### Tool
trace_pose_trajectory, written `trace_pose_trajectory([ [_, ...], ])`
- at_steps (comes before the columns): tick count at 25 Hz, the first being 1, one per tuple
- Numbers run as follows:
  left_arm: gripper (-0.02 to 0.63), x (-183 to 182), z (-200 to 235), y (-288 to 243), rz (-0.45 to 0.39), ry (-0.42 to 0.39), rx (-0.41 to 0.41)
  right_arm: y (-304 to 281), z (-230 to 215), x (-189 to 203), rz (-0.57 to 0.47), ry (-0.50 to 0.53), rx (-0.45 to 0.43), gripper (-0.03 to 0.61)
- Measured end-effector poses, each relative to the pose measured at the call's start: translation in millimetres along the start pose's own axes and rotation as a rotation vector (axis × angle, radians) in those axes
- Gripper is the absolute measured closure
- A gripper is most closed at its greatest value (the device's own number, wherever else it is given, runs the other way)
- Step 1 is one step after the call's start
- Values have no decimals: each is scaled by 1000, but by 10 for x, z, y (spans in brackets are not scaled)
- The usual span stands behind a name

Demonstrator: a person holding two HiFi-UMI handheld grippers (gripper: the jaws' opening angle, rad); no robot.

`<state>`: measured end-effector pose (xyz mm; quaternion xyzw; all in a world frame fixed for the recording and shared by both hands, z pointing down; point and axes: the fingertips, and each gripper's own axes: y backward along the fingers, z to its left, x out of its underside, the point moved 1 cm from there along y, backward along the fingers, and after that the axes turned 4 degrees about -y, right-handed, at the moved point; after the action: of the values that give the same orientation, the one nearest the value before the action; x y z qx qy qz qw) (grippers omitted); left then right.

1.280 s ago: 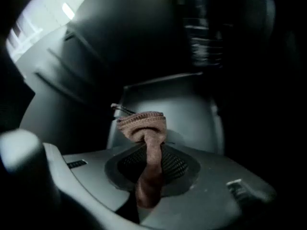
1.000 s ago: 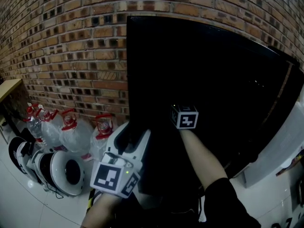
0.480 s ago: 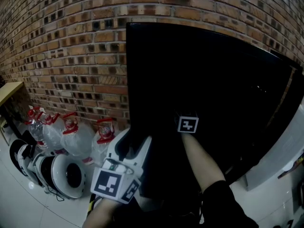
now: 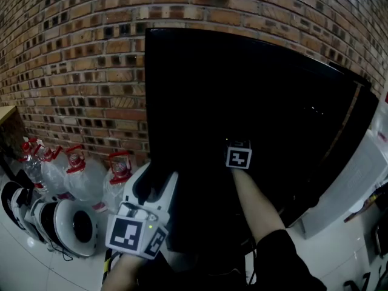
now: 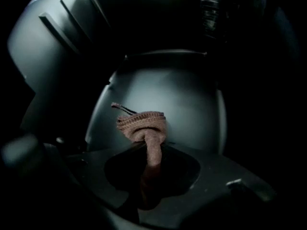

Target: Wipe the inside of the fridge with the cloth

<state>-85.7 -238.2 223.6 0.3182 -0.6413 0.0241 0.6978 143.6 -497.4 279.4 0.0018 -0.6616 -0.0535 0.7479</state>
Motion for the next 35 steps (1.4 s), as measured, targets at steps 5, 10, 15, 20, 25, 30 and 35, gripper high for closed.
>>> trace_pose_trajectory([
  [5,394,-7,-5,-1,-3,-2,2,59,-309,29,16,-12,72,499],
  [10,394,-14,-7,-10,-1,-7,8,81,-464,41,30,-15,126,499],
  [15,394,-12,38,5,-4,-4,9,73,-564,54,59,-73,184,499],
  [20,394,-3,5,23,3,-17,18,115,-642,63,72,-80,276,499],
  [25,391,1,-44,-5,4,-15,39,213,-704,105,53,-190,260,499],
  [30,391,0,-15,8,-2,-3,37,362,206,308,33,-108,-84,499],
  [35,391,-4,-37,-2,5,-10,49,296,962,584,65,-48,-276,499],
])
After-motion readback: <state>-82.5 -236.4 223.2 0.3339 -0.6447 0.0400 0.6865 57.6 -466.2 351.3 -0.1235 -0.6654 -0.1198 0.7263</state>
